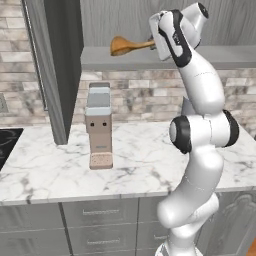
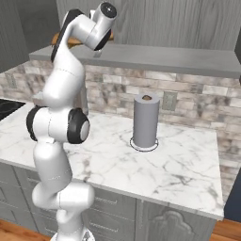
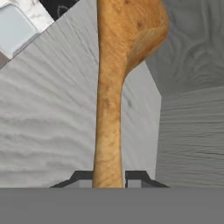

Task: Organize the utensils by type. Pick up the wooden spoons from the counter and place them in the open cabinet. Then pick up the metallic utensils from the counter and place them in the open drawer.

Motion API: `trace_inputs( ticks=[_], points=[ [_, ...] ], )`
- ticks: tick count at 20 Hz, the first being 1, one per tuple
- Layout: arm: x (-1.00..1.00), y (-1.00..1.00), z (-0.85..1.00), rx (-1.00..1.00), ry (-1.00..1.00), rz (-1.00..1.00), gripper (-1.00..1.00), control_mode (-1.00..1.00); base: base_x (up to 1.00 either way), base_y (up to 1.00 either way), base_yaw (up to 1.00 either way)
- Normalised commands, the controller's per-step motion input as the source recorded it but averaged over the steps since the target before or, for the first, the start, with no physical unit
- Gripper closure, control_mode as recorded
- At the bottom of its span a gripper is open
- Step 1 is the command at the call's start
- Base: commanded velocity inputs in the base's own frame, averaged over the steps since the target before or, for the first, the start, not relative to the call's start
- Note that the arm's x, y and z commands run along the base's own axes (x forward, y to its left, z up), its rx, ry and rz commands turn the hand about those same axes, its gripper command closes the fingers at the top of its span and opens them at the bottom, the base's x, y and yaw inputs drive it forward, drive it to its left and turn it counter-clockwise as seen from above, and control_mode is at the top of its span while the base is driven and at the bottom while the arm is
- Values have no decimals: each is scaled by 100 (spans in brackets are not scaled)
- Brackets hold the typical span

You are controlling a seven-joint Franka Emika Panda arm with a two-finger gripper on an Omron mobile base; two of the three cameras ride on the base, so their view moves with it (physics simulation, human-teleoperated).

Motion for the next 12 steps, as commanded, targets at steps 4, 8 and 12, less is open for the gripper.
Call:
trace_inputs(
  ticks=[4,8,12],
  points=[
    [48,27,-15,0,-3,0,100,-100,0,0,0],
    [32,28,-26,0,-6,0,100,-100,0,0,0],
    [16,27,-40,0,-1,0,-100,-100,0,0,0]
  ],
)
